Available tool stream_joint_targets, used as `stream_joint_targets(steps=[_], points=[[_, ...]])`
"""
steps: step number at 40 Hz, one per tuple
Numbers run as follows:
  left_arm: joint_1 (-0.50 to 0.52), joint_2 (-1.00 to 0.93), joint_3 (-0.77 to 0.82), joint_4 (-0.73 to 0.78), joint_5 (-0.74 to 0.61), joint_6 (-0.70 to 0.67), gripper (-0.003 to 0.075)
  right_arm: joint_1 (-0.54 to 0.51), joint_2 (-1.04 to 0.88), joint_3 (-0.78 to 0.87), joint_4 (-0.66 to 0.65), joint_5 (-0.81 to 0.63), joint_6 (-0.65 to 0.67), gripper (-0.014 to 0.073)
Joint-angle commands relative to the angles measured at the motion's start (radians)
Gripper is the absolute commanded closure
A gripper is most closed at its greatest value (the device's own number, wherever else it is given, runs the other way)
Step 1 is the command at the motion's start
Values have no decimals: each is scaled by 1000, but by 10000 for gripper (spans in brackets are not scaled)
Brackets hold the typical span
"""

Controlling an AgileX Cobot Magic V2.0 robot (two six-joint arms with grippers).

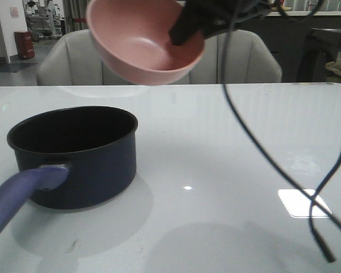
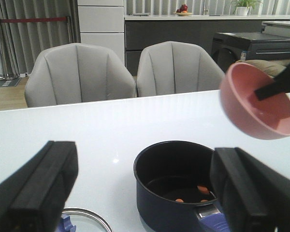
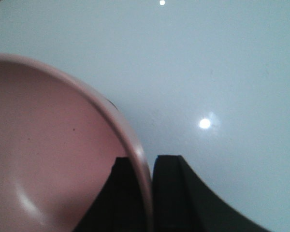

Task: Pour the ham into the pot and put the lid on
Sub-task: 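Carry the empty bowl back and set it on the table, then release the bowl and raise the right gripper away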

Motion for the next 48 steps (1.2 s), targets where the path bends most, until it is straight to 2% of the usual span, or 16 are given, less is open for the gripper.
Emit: stream_joint_targets(steps=[1,9,14,20,30,42,48], points=[[-8,11,-26,0,-73,-3,113,-87,-52,-35,-86,112,84,457],[-8,11,-26,0,-73,-3,113,-187,-40,-35,-417,228,414,457],[-8,11,-26,0,-73,-3,113,-230,-15,-35,-496,275,518,457],[-8,11,-26,0,-73,-3,113,-275,50,-35,-496,322,524,457],[-8,11,-26,0,-73,-3,113,-283,157,-54,-543,323,523,444],[-8,11,-26,0,-71,-3,113,-283,214,-106,-545,357,523,221],[-8,11,-26,0,-71,-3,113,-283,198,-140,-547,389,523,197]])
